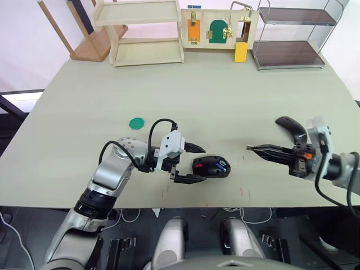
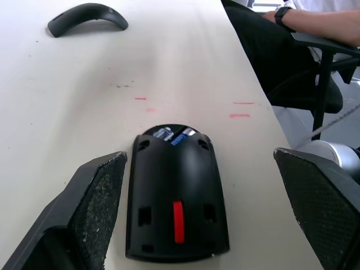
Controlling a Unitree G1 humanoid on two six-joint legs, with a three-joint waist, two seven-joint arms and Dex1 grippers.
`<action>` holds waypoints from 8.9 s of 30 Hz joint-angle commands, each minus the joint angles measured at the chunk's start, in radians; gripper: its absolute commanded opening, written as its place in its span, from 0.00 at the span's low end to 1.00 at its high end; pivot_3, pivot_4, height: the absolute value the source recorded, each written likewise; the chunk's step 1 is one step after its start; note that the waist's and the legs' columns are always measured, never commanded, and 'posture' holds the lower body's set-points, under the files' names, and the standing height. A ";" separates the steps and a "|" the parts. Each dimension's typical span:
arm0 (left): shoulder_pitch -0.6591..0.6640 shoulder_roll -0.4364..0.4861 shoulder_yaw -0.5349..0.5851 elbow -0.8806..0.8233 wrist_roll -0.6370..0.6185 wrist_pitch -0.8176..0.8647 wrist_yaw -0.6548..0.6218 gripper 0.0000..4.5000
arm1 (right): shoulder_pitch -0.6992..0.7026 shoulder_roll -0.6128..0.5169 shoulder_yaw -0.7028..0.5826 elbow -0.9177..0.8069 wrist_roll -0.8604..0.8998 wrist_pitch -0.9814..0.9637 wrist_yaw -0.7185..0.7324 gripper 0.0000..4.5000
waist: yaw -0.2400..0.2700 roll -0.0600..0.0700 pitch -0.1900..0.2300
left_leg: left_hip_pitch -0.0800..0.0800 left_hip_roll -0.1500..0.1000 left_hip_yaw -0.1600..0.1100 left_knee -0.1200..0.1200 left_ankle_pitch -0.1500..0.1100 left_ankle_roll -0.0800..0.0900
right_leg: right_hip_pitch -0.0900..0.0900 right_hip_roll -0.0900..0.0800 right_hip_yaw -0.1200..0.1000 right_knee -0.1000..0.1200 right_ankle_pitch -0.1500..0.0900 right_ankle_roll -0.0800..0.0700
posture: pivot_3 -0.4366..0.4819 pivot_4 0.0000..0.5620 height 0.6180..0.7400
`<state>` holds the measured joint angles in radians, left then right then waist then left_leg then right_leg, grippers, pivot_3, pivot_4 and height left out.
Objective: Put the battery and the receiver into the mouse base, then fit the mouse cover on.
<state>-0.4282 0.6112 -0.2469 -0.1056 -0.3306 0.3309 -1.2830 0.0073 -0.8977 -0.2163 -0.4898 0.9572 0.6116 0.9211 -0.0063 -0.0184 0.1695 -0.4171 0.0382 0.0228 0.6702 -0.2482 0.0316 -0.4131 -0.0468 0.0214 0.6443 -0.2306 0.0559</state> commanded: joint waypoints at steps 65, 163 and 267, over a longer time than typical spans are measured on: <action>-0.172 -0.202 -0.224 0.237 0.280 -0.019 0.071 0.65 | -0.583 -0.170 0.332 -0.048 -0.169 0.659 -0.033 0.00 | 0.018 0.000 0.000 | 0.001 0.000 0.000 0.012 0.000 0.000 | 0.000 0.000 0.001 0.014 -0.002 -0.005 | 0.48 0.27 1.00; -0.160 -0.194 -0.272 0.176 0.312 0.106 0.103 0.65 | -1.304 0.159 0.982 0.648 0.736 1.003 -1.133 0.00 | 0.019 0.001 0.000 | -0.014 0.000 -0.004 0.009 0.000 0.000 | -0.009 -0.003 -0.006 0.006 0.000 -0.001 | 0.48 0.27 1.00; -0.159 -0.169 -0.273 0.154 0.283 0.139 0.072 0.65 | -1.009 0.130 0.690 0.191 0.337 1.003 -0.981 0.00 | 0.016 0.001 0.000 | -0.014 0.000 -0.004 0.009 0.000 0.000 | -0.009 -0.002 -0.007 0.005 0.000 -0.001 | 0.48 0.27 1.00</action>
<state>-0.6047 0.4280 -0.4811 0.0401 -0.0595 0.4533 -1.1866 -1.0008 -0.7631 0.5208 -0.2795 1.3102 1.6092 -0.0600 0.0093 -0.0174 0.1691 -0.4312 0.0380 0.0188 0.6787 -0.2483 0.0318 -0.4222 -0.0491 0.0149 0.6497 -0.2302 0.0549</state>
